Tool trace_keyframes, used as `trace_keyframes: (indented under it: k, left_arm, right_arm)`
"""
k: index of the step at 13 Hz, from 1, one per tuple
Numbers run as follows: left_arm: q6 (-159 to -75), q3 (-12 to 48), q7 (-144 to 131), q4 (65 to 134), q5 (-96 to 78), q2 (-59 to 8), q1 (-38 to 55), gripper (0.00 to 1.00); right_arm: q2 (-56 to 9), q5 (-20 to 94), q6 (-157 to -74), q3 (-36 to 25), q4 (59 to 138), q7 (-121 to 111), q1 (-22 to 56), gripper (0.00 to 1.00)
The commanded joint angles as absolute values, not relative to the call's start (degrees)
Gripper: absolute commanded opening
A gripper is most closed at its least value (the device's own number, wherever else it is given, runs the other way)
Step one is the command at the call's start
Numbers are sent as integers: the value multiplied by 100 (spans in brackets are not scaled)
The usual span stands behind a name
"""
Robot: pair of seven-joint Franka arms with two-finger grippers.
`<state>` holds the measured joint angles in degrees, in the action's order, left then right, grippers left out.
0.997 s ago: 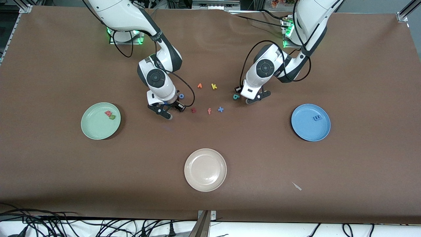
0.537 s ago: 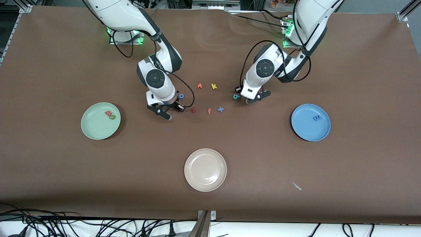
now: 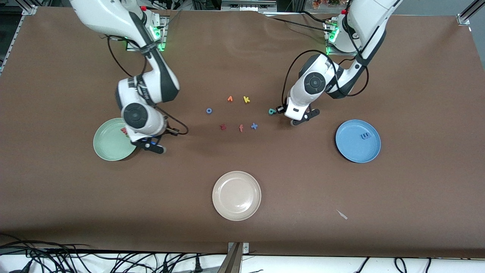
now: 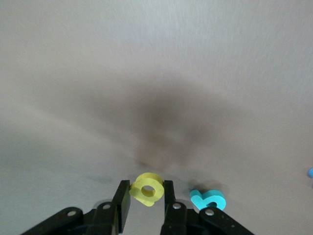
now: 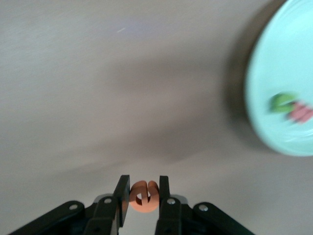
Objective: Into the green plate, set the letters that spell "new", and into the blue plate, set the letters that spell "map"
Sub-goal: 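Place the yellow o and orange e on their plates with both grippers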
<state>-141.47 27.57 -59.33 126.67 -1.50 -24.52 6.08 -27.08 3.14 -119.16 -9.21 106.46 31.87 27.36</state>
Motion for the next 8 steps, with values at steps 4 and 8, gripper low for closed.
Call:
trace_keyframes:
  k: [4,8]
  left_arm:
    - [-12675,2707,-4845,11612,-176,-2259,-551,20]
    - [-12516,2716,-3844,11479,955,-2337,-1685,19]
  right_arm:
    - [-2601,360,-11540,-2011,10775,1408,2681,0]
    - [-2751,220,-11689,-2030,10714,784,2146,0]
